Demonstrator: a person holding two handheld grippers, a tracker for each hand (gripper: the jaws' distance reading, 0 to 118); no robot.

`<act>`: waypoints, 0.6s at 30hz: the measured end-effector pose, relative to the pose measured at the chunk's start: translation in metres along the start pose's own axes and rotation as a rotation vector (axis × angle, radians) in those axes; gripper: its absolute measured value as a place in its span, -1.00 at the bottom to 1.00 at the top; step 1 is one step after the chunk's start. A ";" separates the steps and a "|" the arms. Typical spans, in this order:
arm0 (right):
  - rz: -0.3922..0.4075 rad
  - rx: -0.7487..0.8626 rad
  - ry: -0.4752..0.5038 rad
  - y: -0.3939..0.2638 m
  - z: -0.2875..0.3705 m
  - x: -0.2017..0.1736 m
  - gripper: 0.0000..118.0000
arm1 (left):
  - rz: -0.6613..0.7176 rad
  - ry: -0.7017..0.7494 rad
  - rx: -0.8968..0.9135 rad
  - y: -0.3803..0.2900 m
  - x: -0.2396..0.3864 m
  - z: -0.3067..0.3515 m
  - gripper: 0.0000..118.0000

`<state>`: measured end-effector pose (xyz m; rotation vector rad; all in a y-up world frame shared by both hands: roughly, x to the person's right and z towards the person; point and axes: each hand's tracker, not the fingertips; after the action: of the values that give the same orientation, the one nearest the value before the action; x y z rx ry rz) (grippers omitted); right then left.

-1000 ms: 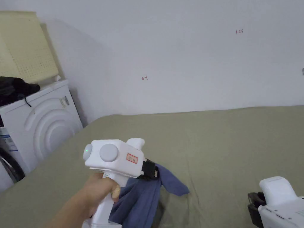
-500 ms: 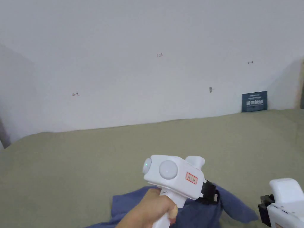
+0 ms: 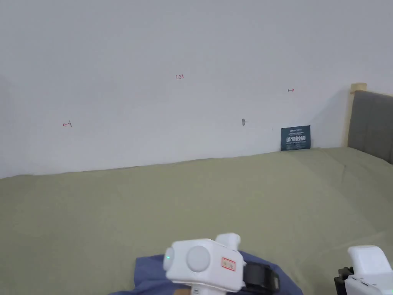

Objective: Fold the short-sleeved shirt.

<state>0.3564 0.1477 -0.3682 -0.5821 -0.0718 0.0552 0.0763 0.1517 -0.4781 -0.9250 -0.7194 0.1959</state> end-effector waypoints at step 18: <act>0.068 -0.006 0.113 0.016 -0.003 -0.074 -1.00 | 0.260 0.582 0.202 -0.116 -0.180 0.237 -1.00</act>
<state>0.2823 0.1538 -0.3832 -0.5925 0.0573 0.0882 -0.2276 0.1571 -0.3812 -0.8227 -0.0386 0.2101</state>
